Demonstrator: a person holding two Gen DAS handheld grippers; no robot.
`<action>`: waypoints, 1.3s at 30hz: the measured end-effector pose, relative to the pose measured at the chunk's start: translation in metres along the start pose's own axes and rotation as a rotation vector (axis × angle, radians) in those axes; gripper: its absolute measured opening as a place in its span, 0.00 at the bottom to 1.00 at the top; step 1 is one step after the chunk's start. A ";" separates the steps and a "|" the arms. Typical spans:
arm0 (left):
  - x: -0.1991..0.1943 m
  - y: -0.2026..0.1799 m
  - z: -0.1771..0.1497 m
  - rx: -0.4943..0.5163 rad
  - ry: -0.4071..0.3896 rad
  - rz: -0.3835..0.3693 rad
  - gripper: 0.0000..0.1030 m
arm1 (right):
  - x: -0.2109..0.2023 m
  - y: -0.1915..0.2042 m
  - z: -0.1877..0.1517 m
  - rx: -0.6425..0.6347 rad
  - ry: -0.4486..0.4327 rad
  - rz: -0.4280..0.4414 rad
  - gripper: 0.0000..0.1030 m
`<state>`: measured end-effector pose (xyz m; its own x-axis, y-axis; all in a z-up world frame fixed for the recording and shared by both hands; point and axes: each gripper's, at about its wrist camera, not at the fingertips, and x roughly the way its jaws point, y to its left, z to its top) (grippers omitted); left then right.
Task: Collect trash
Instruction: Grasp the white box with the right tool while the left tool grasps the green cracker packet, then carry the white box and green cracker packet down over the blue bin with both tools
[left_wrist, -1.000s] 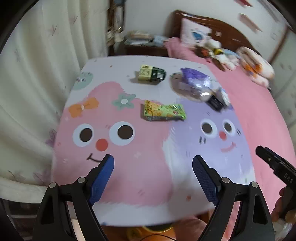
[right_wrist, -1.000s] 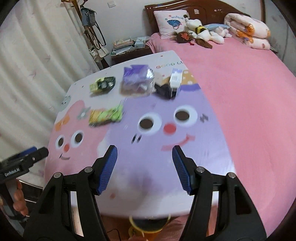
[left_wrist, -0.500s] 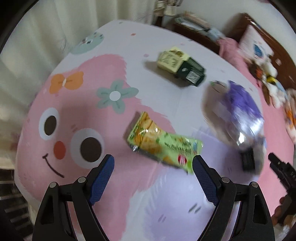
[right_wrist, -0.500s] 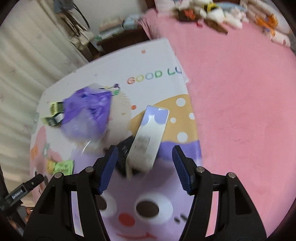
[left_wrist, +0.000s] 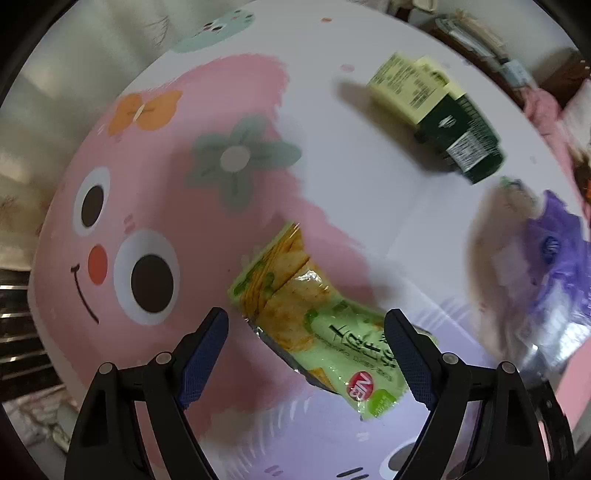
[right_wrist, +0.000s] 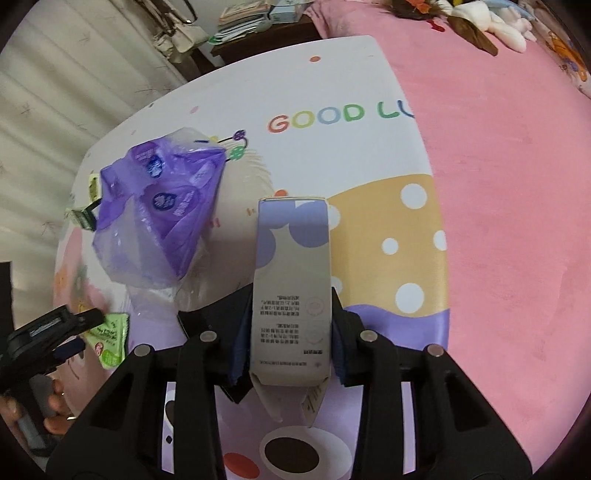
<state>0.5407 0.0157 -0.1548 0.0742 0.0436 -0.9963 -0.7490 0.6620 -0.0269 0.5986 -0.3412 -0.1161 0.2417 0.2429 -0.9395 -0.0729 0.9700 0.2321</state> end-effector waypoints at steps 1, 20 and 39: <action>0.005 -0.004 -0.001 -0.014 0.010 0.012 0.85 | -0.001 -0.001 -0.003 -0.008 -0.002 0.006 0.32; -0.023 -0.014 -0.021 0.154 -0.075 -0.126 0.10 | -0.068 0.033 -0.036 -0.073 -0.133 0.076 0.32; -0.128 0.104 -0.106 0.467 -0.262 -0.227 0.10 | -0.114 0.131 -0.172 -0.134 -0.143 0.163 0.32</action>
<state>0.3834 -0.0007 -0.0388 0.4042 0.0069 -0.9146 -0.3299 0.9337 -0.1388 0.3956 -0.2436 -0.0221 0.3495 0.4046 -0.8450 -0.2473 0.9098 0.3334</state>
